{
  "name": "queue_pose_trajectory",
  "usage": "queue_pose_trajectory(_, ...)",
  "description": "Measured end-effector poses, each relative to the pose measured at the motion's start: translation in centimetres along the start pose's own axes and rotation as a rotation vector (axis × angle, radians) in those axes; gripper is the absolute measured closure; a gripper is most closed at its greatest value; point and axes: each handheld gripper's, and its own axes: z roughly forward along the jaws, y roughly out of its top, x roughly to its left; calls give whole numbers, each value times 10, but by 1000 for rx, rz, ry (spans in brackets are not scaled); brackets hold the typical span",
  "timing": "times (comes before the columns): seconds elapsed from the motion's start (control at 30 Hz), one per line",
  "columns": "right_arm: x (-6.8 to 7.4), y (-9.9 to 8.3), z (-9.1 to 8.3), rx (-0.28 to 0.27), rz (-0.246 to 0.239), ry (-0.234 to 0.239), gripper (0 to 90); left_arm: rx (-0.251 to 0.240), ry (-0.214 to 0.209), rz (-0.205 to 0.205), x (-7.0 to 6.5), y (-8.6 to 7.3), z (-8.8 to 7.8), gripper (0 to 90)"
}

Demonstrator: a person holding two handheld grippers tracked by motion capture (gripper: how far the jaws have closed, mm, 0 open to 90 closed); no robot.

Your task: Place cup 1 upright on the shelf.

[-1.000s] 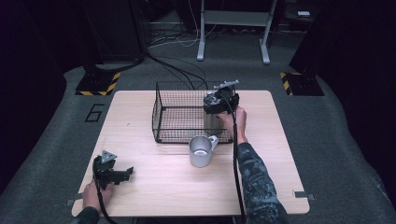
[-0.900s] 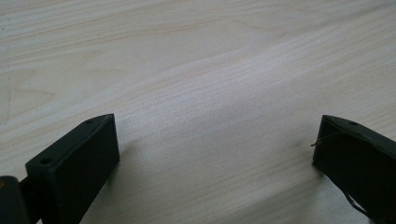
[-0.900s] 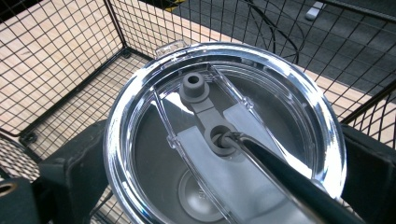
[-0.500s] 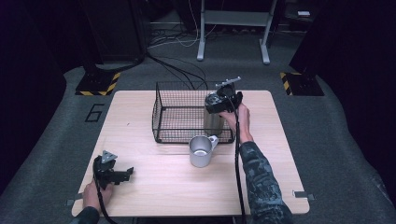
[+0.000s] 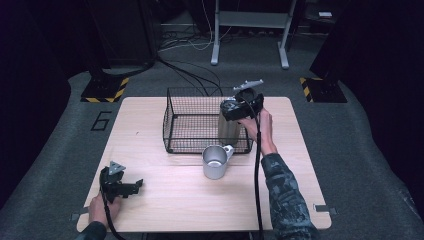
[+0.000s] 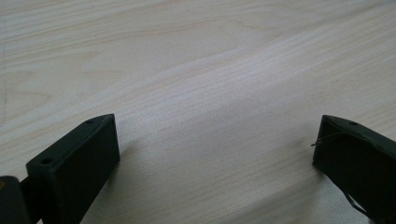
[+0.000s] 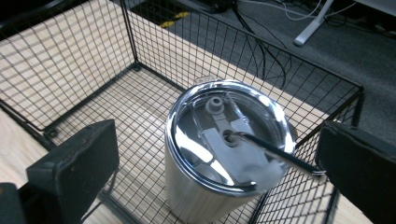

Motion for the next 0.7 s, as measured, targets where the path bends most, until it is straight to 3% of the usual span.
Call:
queue_pose_trajectory(0.13, 0, -2, -12, -27, 0, 20, 0, 0, 0, -1, 0, 0, 0, 1)
queue_pose_trajectory(0.23, 1, -5, -32, -65, 13, 51, 0, 1, 0, 0, 0, 0, 0, 1)
queue_pose_trajectory(0.33, 3, -9, -43, -72, 4, 47, 0, 1, 0, 0, 0, 0, 0, 1)
queue_pose_trajectory(0.53, 5, -28, -64, -66, 3, 51, 0, 1, 0, 0, 0, 0, 0, 1)
queue_pose_trajectory(0.7, 5, -56, -80, -67, 9, 50, 0, 1, 0, 0, 0, 0, 0, 1)
